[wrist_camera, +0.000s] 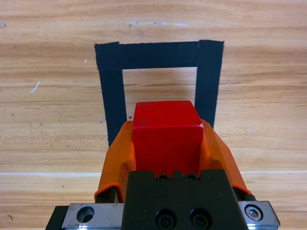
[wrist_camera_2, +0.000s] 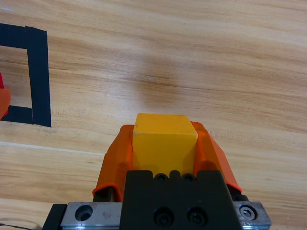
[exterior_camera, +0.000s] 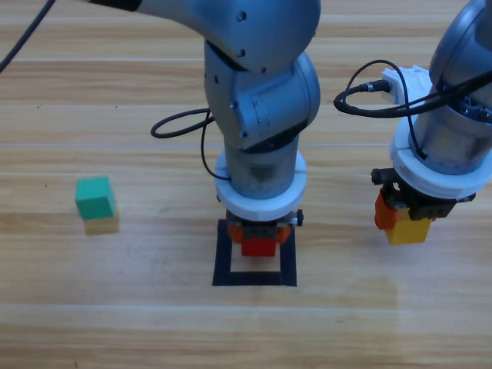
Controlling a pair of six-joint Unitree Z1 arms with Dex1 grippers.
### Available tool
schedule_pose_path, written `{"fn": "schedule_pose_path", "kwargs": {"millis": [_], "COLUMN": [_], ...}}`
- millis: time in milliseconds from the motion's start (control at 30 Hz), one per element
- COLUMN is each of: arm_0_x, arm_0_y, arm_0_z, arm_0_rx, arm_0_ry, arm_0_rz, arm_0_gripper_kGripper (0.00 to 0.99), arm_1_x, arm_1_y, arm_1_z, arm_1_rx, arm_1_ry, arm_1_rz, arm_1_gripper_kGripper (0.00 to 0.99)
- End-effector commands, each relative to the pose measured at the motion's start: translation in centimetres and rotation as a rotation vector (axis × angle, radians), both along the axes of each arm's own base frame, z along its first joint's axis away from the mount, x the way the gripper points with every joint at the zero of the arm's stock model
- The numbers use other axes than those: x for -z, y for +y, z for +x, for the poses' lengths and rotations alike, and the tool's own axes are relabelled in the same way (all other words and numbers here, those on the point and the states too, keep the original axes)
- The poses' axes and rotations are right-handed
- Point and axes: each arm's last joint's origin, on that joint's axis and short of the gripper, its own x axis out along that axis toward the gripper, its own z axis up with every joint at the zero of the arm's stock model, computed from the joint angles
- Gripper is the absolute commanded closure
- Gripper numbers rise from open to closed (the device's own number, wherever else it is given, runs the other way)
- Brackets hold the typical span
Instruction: Stack the blocks in the rectangular block: red at the bottom, yellow in the middle, green on top
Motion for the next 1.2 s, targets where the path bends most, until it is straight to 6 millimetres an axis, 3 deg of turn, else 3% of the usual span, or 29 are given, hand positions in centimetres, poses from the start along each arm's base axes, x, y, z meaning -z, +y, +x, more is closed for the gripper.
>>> {"fn": "schedule_pose_path", "kwargs": {"millis": [33, 1200], "arm_0_x": [3.0, 5.2], "arm_0_y": [-0.6, -0.9], "arm_0_z": [-0.5, -0.2], "arm_0_rx": [0.027, 0.026], "arm_0_ry": [0.034, 0.043], "arm_0_rz": [0.047, 0.051], "arm_0_gripper_kGripper": [0.933, 0.932], "arm_1_x": [0.6, 0.8], "arm_1_y": [0.2, 0.3], "arm_1_z": [-1.1, -1.0], "arm_1_rx": [-0.031, -0.033], "arm_1_ry": [0.019, 0.016], "arm_1_rz": [-0.026, -0.028], "arm_1_gripper_kGripper": [0.99, 0.99]}}
